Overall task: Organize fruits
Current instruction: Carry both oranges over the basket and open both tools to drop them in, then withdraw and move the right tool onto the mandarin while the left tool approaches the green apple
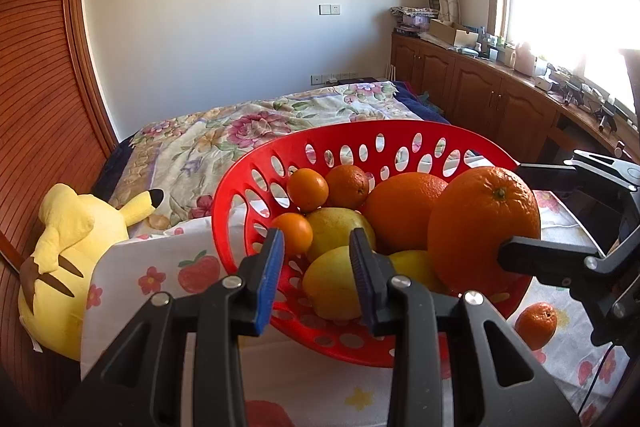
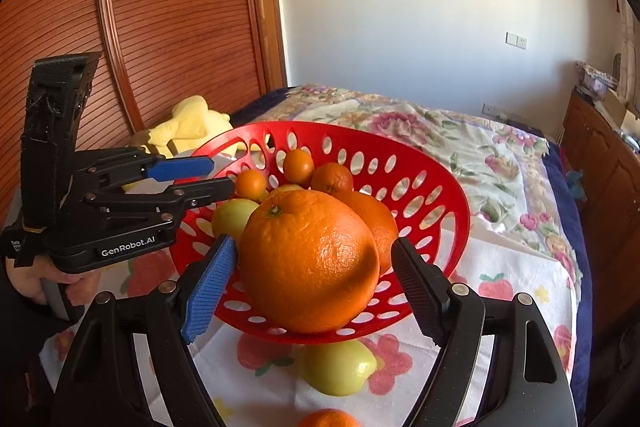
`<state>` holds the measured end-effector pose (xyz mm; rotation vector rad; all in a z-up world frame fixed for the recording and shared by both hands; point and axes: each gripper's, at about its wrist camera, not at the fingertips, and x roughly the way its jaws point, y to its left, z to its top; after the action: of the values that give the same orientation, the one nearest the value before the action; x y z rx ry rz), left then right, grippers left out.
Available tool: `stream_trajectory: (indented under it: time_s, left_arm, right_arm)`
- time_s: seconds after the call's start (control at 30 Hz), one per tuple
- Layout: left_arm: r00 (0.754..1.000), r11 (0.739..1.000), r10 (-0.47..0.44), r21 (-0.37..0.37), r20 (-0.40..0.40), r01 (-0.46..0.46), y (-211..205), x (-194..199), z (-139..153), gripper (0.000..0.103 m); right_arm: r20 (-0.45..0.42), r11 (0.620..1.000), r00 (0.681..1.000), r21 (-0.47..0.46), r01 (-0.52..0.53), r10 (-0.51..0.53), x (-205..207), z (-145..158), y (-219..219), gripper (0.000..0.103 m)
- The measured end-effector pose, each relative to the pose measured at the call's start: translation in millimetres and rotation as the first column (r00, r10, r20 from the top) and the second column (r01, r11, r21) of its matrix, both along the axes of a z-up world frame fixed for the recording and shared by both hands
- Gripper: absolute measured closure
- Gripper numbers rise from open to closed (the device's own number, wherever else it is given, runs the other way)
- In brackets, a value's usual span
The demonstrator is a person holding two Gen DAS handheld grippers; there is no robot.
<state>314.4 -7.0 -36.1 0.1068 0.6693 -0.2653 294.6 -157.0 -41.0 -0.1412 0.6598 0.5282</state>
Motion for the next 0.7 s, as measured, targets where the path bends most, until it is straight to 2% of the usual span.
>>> stream_trajectory:
  time_s: [0.5,0.7]
  left_arm:
    - [1.0,1.0,0.002,-0.007,0.014,-0.002,-0.5,-15.0,4.1,0.069]
    - [0.999,1.0,0.002,-0.021,0.034,-0.001,1.1,-32.5,12.4,0.062]
  right_arm:
    - [-0.005,0.998,1.0,0.049,0.029,-0.028,-13.0,1.3,-19.4,0.021]
    - [0.001,0.996,0.999,0.072,0.046,-0.046,-25.8,4.7,-31.7,0.021]
